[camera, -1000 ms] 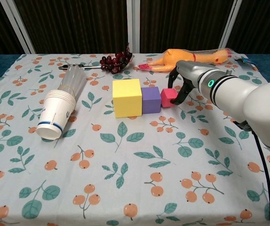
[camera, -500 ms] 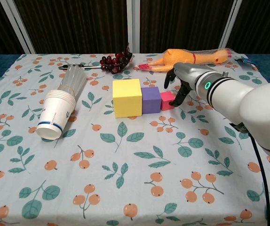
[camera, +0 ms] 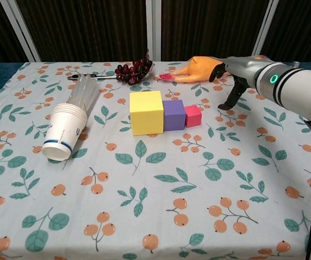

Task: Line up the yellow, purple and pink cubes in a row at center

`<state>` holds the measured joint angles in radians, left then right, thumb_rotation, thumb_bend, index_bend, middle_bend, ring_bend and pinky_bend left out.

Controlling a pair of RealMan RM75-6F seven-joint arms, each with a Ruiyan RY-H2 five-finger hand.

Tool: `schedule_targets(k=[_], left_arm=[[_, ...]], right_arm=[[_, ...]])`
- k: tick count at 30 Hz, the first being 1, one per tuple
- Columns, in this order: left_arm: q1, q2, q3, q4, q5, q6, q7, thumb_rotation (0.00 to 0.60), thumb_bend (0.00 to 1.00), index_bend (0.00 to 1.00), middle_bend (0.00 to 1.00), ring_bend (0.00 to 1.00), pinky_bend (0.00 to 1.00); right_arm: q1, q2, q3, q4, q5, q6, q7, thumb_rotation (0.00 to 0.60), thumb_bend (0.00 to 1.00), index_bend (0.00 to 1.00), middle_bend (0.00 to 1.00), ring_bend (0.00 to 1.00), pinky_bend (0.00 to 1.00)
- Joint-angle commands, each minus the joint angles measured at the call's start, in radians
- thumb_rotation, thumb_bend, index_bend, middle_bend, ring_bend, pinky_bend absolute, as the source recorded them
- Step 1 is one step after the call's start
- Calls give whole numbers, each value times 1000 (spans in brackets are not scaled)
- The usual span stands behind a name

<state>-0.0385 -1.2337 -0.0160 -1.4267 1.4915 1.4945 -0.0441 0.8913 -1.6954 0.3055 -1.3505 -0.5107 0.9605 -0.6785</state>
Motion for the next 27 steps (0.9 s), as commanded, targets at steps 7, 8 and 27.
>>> schedule_targets(k=[7, 8, 27], left_arm=[[0, 10, -2, -20, -8, -5, 17, 600, 189, 231, 164, 104, 98], [0, 11, -3, -21, -8, -5, 18, 600, 189, 231, 164, 104, 98], [2, 15, -2, -23, -16, -11, 20, 600, 189, 231, 164, 104, 98]], right_arm=[[57, -90, 4, 170, 39, -85, 22, 600, 22, 208, 107, 0, 0], [60, -96, 4, 180, 38, -89, 25, 600, 17, 208, 106, 0, 0], [108, -175, 25, 310, 10, -130, 70, 600, 10, 208, 104, 0, 0]])
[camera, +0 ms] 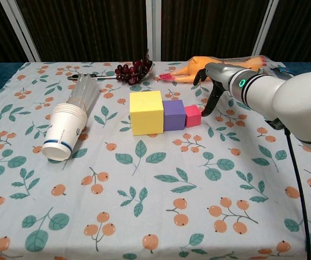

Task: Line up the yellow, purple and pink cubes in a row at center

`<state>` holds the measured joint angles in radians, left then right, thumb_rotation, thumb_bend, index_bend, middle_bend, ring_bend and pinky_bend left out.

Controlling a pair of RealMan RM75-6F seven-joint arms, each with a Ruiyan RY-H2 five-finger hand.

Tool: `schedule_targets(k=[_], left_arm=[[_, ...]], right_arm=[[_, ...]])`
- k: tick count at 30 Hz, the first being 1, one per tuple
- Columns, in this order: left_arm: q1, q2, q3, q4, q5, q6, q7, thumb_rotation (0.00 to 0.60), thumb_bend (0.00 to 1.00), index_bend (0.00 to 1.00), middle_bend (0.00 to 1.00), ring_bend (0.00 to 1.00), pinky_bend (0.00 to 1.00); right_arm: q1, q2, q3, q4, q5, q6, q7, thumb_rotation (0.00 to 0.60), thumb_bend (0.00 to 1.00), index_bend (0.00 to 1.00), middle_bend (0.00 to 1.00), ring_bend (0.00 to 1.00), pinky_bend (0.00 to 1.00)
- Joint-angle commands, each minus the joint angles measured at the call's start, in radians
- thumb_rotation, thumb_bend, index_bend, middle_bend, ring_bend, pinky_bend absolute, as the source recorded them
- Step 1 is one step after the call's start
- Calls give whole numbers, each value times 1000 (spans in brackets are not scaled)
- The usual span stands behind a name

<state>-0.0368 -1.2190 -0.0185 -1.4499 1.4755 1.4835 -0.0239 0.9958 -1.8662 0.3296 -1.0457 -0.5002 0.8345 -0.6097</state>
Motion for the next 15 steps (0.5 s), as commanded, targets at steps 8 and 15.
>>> schedule_targets(k=[8, 15], left_arm=[[1, -1, 1, 4, 2, 0, -5, 600, 189, 231, 164, 104, 98], [2, -3, 2, 8, 1, 0, -10, 600, 189, 231, 164, 104, 98]], right_arm=[[6, -17, 1, 7, -17, -1, 10, 600, 10, 208, 103, 0, 0], [-10, 3, -12, -21, -35, 24, 5, 600, 11, 208, 103, 0, 0]])
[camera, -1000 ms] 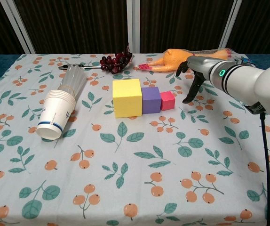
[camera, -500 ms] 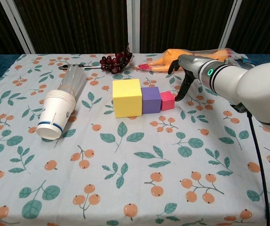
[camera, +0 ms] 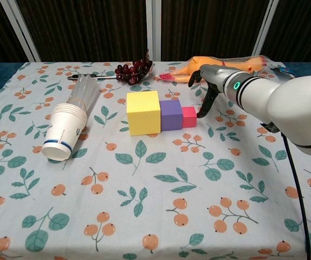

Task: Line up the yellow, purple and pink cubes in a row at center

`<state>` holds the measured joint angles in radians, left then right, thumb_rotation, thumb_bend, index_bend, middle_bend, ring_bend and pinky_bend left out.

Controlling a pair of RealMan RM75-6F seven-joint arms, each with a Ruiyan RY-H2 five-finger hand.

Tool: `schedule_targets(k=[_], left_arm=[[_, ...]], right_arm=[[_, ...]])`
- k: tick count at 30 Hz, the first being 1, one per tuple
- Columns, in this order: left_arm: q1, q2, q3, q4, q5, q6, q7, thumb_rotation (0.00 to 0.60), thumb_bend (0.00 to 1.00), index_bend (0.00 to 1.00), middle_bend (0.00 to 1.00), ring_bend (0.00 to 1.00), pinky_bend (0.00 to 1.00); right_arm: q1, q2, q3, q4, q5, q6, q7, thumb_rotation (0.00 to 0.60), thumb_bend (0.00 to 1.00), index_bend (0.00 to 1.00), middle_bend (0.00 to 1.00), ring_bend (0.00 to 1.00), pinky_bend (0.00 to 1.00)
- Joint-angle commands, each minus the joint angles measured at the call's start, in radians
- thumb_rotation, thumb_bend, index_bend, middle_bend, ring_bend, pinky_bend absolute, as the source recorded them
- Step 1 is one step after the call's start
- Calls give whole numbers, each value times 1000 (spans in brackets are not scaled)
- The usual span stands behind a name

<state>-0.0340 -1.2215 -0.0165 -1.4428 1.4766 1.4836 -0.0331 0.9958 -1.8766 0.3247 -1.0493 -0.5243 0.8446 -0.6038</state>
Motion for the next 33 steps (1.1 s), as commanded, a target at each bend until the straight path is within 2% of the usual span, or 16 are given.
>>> schedule_targets(k=[1, 5, 9, 12, 16, 19, 24, 28, 33], left_arm=[[-1, -1, -1, 2, 1, 0, -2, 600, 189, 231, 164, 104, 98], [-3, -3, -4, 8, 2, 1, -9, 600, 188, 231, 164, 104, 98], [-7, -6, -7, 11, 8, 4, -10, 600, 188, 231, 164, 104, 98], [-10, -7, -8, 8, 12, 5, -9, 600, 188, 231, 163, 104, 98], [-14, -6, -12, -1, 9, 2, 6, 600, 188, 231, 164, 104, 98], [-18, -2, -14, -13, 8, -1, 18, 600, 189, 231, 164, 104, 98], [-22, 1, -15, -36, 11, -2, 34, 600, 189, 231, 163, 104, 98], [-20, 5, -17, -58, 3, 1, 43, 600, 168, 231, 164, 104, 98], [-16, 5, -21, -76, -5, 10, 69, 600, 146, 231, 164, 104, 98]], right_arm=[[-22, 31, -14, -40, -25, 29, 0, 600, 11, 208, 103, 0, 0], [-94, 132, -45, -173, -93, 107, 28, 600, 20, 208, 104, 0, 0], [-196, 279, -87, -361, -207, 198, 94, 600, 110, 209, 114, 0, 0], [-287, 400, -128, -499, -320, 269, 178, 600, 167, 209, 129, 0, 0], [-427, 560, -209, -630, -513, 376, 325, 600, 176, 208, 131, 0, 0], [-522, 638, -276, -659, -662, 467, 431, 600, 176, 195, 122, 0, 0], [-666, 684, -361, -629, -840, 631, 574, 600, 176, 150, 100, 0, 0], [-749, 689, -400, -608, -927, 727, 634, 600, 176, 121, 79, 0, 0], [-810, 700, -422, -609, -992, 781, 658, 600, 176, 114, 73, 0, 0]])
